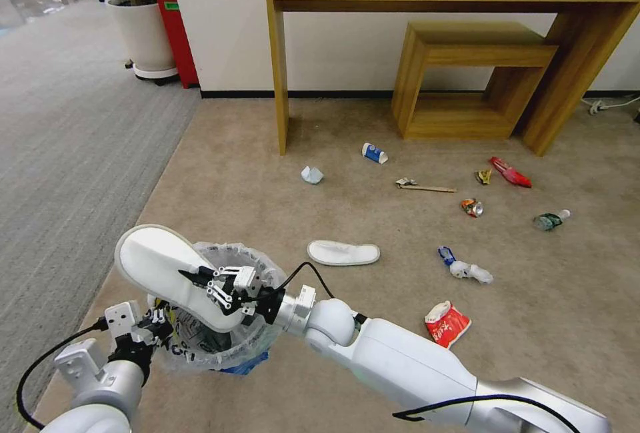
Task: Pick up the trash bin and place the garbage on the floor into it.
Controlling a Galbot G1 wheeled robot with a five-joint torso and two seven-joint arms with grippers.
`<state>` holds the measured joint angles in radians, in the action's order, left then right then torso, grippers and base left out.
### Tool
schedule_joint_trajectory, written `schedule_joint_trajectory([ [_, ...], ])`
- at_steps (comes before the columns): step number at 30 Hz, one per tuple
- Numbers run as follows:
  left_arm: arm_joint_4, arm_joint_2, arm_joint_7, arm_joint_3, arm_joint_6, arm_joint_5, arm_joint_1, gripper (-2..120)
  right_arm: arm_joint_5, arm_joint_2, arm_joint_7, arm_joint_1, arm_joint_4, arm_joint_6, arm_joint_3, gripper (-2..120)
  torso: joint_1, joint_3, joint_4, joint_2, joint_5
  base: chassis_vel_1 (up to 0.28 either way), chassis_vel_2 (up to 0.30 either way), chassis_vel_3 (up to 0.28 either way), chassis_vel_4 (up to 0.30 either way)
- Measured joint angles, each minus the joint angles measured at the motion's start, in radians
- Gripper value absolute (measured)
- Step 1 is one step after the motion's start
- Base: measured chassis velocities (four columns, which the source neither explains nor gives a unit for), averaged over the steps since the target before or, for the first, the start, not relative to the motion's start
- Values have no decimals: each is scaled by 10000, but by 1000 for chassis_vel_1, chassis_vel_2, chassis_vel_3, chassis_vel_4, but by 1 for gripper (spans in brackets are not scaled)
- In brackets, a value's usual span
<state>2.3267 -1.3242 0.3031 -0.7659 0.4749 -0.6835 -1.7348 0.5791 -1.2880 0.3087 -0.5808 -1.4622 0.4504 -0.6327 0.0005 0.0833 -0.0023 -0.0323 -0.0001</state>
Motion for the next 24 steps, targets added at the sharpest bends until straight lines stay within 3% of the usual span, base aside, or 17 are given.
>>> schedule_joint_trajectory([
  [7,4,17,-27,-23,-103,-5,-15,3,-133,-116,-16,2,173,52,-23,50,0,0,1,0,0,0,0,0,0],
  [10,-21,46,-61,-43,-154,-4,-24,3,-117,-145,-102,-64,39,18,220,68,0,0,0,0,0,0,0,0,0],
  [16,-235,137,-62,-91,-173,16,30,3,269,-54,-527,-248,-656,-578,939,82,0,0,1,0,1,0,0,0,0],
  [19,-479,157,-62,-110,-237,68,157,3,832,327,-1429,-503,-1672,-1312,2025,97,0,0,1,0,1,0,0,0,0],
  [21,-525,158,-62,-110,-246,82,184,3,887,401,-1559,-552,-1791,-1413,2184,98,0,0,0,1,1,0,0,0,0],
  [24,-703,148,-61,-99,-265,106,351,3,1115,1282,-2413,-976,-2512,-1865,3450,100,0,0,1,0,3,0,0,0,0],
])
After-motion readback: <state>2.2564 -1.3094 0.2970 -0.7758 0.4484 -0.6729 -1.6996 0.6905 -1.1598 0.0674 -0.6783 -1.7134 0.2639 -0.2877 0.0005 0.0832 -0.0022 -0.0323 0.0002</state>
